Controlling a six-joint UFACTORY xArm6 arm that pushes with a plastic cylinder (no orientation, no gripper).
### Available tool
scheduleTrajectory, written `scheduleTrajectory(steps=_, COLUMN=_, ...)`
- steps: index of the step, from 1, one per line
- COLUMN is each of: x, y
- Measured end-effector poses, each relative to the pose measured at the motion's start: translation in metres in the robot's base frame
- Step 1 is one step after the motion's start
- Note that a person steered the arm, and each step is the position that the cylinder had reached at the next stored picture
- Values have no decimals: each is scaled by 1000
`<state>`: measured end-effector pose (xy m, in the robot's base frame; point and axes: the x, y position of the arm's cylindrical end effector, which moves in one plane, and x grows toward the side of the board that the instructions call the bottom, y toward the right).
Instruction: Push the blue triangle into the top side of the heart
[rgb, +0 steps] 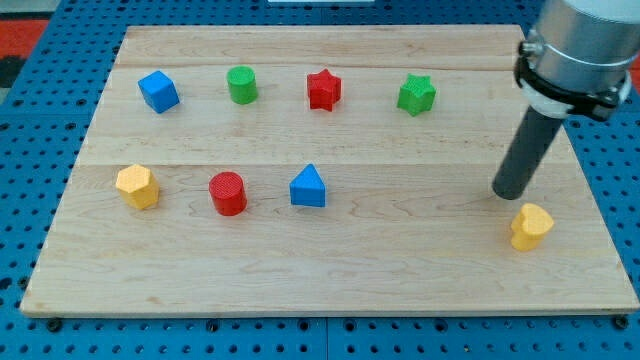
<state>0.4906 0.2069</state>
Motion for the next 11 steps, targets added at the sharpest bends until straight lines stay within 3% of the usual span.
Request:
scheduleTrajectory(steps=2, x=40, y=3)
scheduleTrajectory(steps=3, x=7, y=-53)
scheduleTrajectory(steps=4, x=6, y=-129)
scheduleTrajectory(steps=6, x=-67, y=-175)
scheduleTrajectory(steps=7, x=-73, y=-254)
scheduleTrajectory(steps=8, x=-50, y=-303)
scheduleTrajectory(steps=11, x=-33, y=-167)
